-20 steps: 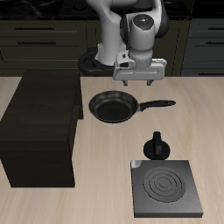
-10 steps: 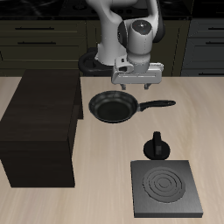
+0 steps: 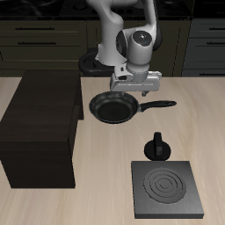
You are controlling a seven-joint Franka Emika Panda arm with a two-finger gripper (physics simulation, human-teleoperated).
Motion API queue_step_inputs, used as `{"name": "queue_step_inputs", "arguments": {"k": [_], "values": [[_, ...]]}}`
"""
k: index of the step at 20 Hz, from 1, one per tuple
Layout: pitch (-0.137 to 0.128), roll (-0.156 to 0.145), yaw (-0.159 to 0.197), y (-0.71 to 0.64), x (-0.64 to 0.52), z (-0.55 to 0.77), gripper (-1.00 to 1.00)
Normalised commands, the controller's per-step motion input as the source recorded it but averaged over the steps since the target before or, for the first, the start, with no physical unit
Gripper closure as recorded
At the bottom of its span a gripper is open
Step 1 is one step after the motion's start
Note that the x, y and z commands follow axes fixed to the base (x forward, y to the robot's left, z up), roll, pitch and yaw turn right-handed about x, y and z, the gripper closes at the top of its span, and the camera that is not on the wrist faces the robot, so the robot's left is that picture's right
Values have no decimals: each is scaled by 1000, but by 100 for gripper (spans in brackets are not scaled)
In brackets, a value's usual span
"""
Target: Place the frypan on the top layer of the shelf
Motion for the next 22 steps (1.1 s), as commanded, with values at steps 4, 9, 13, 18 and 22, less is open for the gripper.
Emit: {"name": "queue_step_inputs", "arguments": {"k": [4,9,13,18,22], "values": [[46,19,13,12,16,-280,-100],[24,7,1,-44,47,-184,-100],[70,-7,-10,-106,234,-424,-100],[113,33,-27,-95,254,-416,-100],[111,12,-41,-47,48,-384,100]]}}
